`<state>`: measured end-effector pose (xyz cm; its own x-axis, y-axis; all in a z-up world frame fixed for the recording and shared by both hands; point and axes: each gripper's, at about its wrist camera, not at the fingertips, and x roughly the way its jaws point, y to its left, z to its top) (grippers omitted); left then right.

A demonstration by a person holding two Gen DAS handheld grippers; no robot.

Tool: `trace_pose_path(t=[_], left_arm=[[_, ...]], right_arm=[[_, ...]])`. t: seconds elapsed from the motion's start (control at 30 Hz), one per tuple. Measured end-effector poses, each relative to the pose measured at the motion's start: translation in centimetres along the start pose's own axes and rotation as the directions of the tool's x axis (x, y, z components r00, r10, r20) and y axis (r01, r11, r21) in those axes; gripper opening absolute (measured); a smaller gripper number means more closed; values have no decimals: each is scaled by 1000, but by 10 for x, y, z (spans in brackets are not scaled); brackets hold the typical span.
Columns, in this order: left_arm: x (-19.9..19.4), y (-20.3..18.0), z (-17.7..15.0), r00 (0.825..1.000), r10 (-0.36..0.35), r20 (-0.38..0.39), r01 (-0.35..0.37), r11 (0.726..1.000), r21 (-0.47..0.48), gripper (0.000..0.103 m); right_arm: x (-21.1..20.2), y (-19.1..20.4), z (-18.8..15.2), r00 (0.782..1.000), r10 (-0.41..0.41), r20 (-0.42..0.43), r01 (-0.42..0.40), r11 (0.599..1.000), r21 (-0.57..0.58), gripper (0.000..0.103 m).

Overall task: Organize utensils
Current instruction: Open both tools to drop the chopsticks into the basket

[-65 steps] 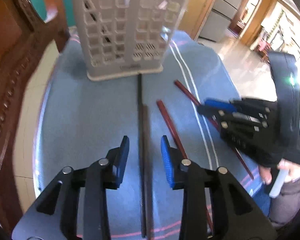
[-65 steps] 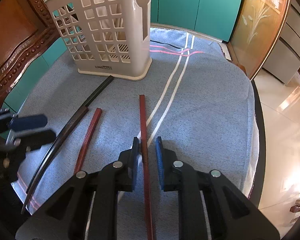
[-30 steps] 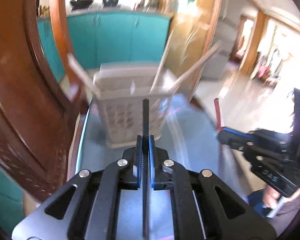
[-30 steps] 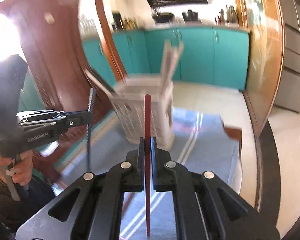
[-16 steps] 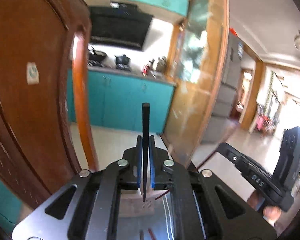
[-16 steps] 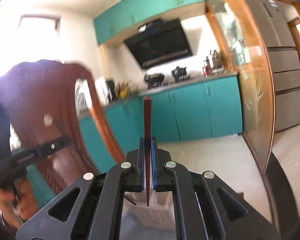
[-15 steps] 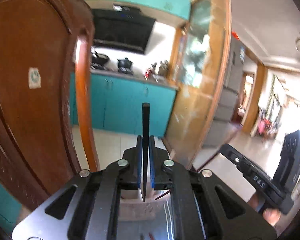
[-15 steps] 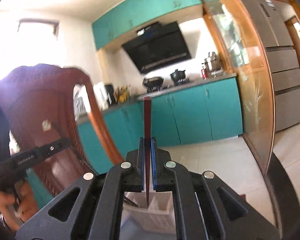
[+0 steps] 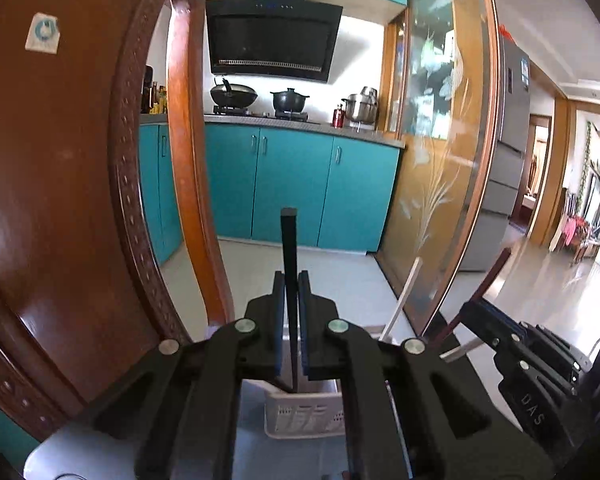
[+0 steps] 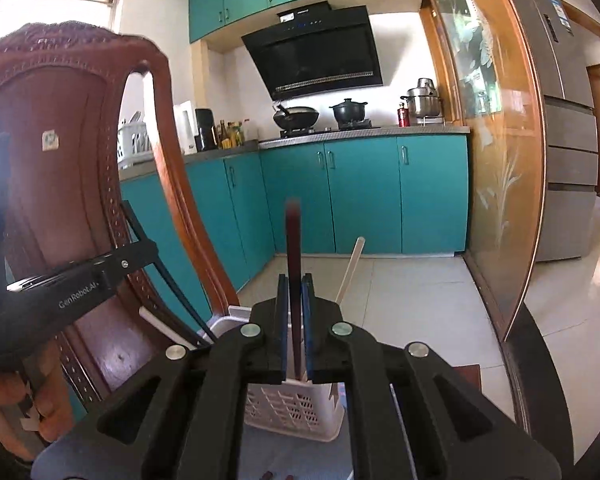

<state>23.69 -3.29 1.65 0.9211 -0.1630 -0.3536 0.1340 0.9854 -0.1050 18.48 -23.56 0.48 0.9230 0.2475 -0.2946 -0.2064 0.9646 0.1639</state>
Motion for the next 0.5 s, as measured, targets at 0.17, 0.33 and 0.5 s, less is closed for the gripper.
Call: trace_pose_path(t=[0.17, 0.33, 0.5], left_arm=[[-11, 0, -5, 999, -33, 26, 33, 999, 3, 8], [-31, 4, -15, 997, -33, 67, 31, 999, 42, 18], [-42, 14, -28, 995, -56, 78, 55, 998, 20, 25]], right_arm=[[-17, 11, 0, 999, -21, 28, 22, 999, -35, 25], [-50, 26, -2, 994, -19, 108, 31, 993, -111, 36], [-68, 29, -34, 996, 72, 56, -65, 990, -122, 43]])
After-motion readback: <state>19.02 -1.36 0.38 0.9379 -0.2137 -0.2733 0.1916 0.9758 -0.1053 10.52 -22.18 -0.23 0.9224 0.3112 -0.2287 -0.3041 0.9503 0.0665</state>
